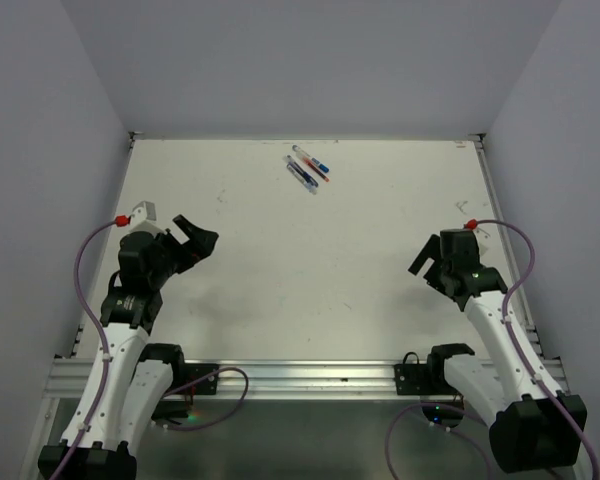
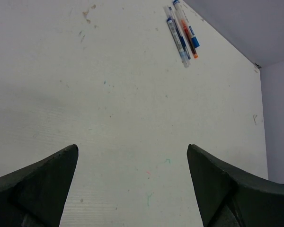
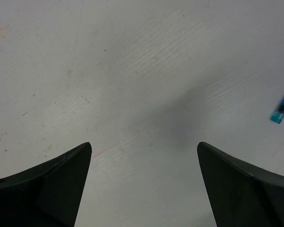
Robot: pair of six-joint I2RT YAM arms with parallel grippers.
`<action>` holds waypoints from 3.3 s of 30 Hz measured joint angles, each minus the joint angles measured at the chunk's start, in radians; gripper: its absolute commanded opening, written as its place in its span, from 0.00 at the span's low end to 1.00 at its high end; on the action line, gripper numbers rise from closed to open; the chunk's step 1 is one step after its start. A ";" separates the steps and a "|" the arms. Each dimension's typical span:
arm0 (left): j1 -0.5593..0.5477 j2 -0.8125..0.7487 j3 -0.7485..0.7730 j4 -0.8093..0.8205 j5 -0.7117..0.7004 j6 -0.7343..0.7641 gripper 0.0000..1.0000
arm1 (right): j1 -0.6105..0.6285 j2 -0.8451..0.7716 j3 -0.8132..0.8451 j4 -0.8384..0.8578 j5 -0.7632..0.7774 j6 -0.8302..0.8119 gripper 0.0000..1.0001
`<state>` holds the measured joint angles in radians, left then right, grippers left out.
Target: Open the pen caps
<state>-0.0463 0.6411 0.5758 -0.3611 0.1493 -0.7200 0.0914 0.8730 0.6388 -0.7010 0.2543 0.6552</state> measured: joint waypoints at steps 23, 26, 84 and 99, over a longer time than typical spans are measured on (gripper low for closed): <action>0.000 0.127 0.051 -0.003 0.177 0.140 1.00 | -0.037 0.302 0.155 -0.100 0.131 0.029 0.99; 0.000 0.127 0.057 -0.005 0.201 0.165 1.00 | -0.074 0.340 0.168 -0.109 0.161 0.029 0.94; -0.040 0.215 0.111 0.044 0.283 0.163 0.96 | -0.592 0.574 0.091 0.173 -0.037 -0.058 0.32; -0.040 0.216 0.111 0.045 0.280 0.163 0.96 | -0.517 0.591 0.108 0.175 0.019 -0.061 0.00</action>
<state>-0.0864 0.8566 0.6868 -0.3157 0.4294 -0.5575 -0.4252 1.4635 0.7467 -0.5262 0.2733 0.5938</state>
